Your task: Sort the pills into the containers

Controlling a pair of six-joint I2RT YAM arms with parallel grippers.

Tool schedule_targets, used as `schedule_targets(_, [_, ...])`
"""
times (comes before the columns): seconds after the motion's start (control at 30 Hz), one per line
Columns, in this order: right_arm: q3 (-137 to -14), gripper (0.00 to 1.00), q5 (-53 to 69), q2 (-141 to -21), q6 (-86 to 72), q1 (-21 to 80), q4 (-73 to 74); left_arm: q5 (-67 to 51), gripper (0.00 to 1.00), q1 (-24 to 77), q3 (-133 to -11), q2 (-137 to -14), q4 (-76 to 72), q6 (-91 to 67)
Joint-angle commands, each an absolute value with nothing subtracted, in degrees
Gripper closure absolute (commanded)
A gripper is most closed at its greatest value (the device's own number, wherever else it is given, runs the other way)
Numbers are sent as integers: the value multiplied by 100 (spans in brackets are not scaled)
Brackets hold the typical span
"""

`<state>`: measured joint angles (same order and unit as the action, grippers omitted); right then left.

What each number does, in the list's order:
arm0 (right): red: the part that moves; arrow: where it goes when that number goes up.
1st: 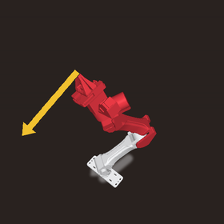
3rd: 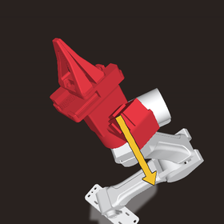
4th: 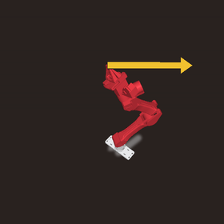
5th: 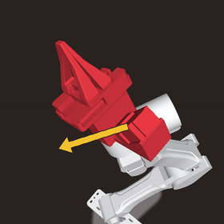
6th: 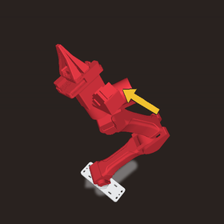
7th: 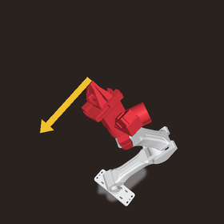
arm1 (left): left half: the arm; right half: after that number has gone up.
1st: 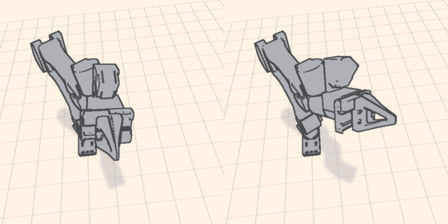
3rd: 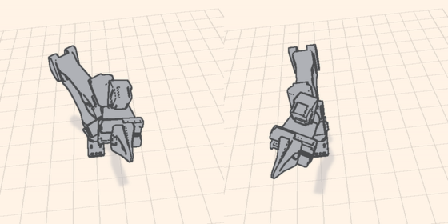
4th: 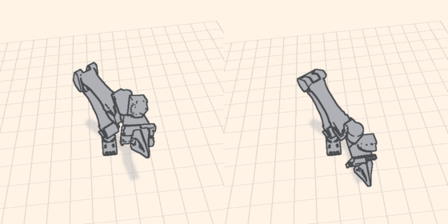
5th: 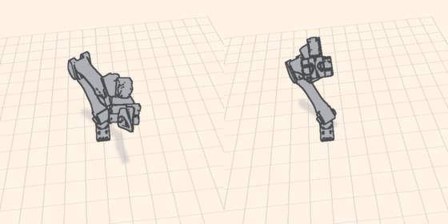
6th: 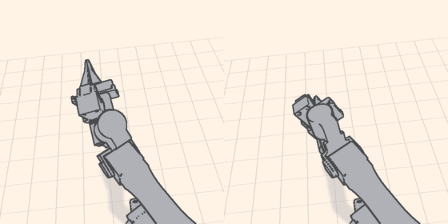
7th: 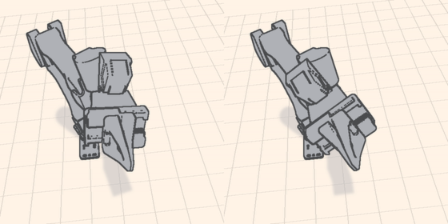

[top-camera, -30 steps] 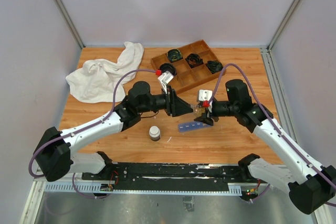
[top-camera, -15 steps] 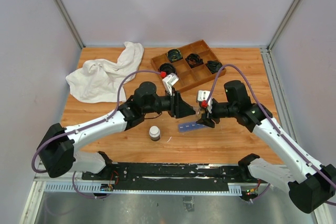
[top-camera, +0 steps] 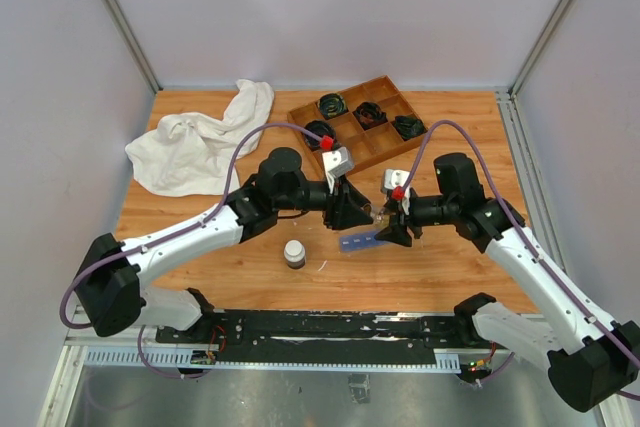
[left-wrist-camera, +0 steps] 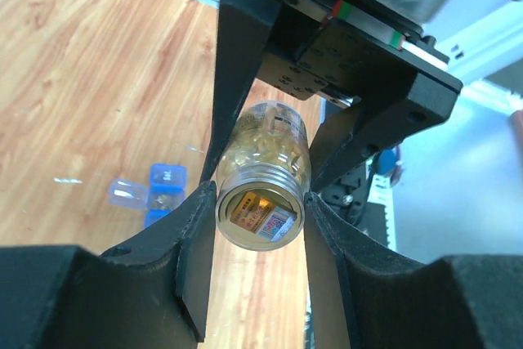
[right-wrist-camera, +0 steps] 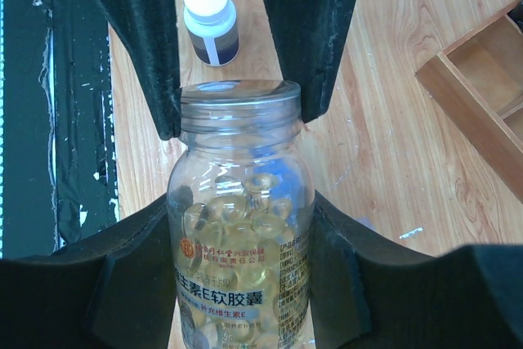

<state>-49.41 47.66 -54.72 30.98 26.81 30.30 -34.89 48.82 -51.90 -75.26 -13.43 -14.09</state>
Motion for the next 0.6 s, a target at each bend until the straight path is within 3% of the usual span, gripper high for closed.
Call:
schedule_targets(0.0, [-5183,95,5570,-5335,2919,2663,2101,-3942,64,5089,-5467,-7741,-275,501])
schedule_targets(0.2, [-5177,95,5565,-5317,2936,2647,2098,-3891,60,5080,-6003,-7968,139,967])
schedule_targets(0.4, [-5168,95,5654,-5250,2918,2560,2101,-3498,39,5080,-6074,-7697,60,955])
schedule_targets(0.57, [-5160,95,5680,-5238,2918,2531,2101,-3285,29,5080,-6082,-7446,37,962])
